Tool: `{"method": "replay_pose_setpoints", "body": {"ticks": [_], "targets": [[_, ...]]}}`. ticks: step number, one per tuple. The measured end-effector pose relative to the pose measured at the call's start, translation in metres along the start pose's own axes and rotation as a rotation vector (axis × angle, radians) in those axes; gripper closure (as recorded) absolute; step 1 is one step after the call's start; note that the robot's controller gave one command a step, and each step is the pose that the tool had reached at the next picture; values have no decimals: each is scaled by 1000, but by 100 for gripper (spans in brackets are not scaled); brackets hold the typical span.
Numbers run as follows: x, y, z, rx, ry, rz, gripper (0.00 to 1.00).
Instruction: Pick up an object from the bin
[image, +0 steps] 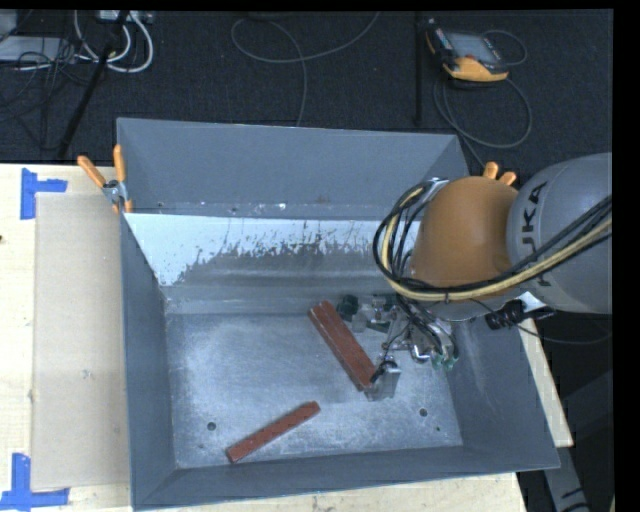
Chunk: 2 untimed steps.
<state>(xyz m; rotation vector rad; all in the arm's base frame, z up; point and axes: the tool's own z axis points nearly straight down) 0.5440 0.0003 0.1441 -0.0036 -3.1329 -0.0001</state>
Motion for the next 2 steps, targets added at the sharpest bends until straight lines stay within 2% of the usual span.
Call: {"method": "replay_pose_setpoints", "body": {"ticks": [1,2], "targets": [[42,67,26,-3,-2,-30,0],[65,108,73,2,-20,-395,0]]}}
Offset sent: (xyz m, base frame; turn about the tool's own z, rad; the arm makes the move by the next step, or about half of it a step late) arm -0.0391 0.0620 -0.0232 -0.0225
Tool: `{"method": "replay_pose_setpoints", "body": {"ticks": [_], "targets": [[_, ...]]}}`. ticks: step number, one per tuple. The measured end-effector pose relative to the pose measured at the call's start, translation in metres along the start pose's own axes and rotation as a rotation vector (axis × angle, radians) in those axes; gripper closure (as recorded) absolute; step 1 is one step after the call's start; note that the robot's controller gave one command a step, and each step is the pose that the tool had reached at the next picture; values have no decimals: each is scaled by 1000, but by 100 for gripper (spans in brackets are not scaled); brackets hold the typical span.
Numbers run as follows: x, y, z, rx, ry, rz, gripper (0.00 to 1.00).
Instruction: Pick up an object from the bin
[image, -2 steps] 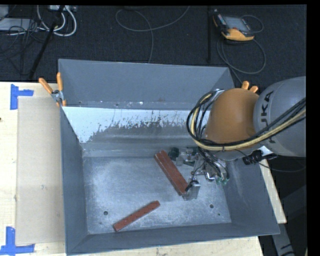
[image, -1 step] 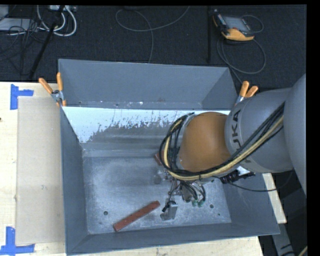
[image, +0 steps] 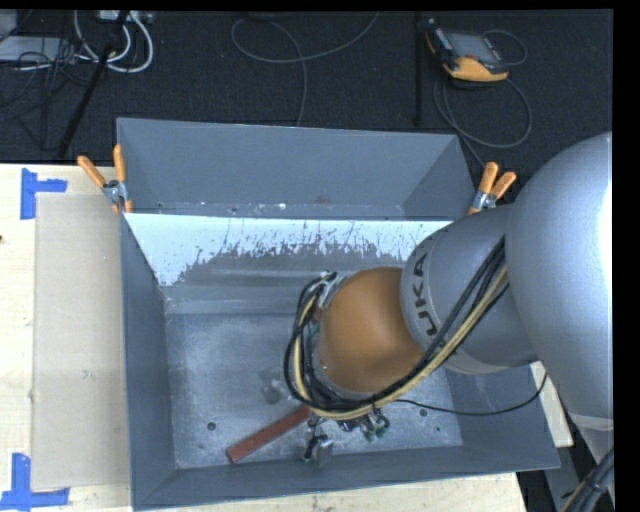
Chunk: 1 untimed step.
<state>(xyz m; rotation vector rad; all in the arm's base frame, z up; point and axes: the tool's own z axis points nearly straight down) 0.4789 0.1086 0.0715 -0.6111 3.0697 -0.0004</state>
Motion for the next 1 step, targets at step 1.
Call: {"method": "replay_pose_setpoints", "body": {"ticks": [1], "targets": [[3,1,2,-3,10,3,100]]}}
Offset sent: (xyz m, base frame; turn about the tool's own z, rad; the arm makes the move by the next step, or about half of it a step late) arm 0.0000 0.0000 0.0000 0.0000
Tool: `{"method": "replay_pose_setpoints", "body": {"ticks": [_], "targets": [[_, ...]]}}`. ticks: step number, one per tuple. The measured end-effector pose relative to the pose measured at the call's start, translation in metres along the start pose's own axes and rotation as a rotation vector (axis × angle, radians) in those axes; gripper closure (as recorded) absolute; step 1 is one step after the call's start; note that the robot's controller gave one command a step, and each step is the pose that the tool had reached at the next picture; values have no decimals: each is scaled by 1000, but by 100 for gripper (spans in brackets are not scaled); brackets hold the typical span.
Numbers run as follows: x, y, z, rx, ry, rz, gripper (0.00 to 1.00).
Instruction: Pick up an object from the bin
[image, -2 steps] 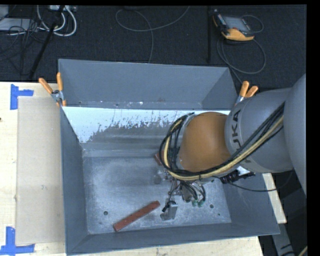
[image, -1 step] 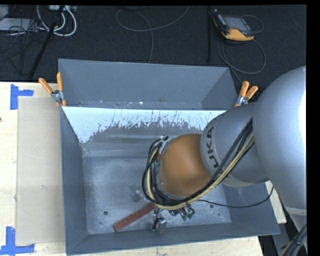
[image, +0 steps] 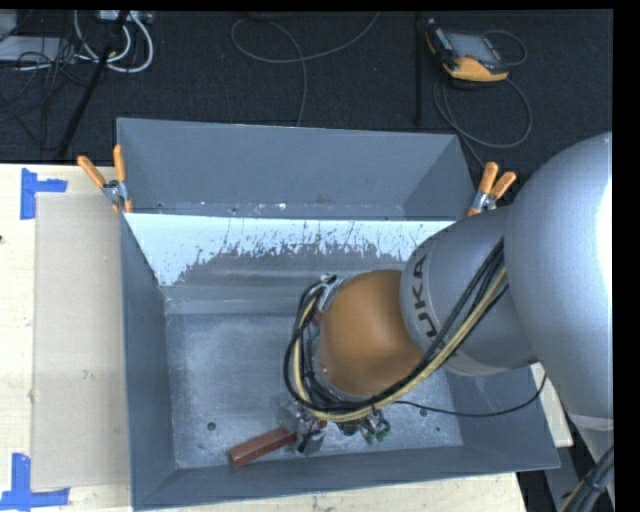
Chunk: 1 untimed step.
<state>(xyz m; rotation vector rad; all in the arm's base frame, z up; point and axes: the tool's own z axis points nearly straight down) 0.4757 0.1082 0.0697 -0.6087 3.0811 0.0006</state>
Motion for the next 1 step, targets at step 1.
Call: {"method": "replay_pose_setpoints", "body": {"ticks": [1], "targets": [[1,-27,-143,3,-7,-104,100]]}}
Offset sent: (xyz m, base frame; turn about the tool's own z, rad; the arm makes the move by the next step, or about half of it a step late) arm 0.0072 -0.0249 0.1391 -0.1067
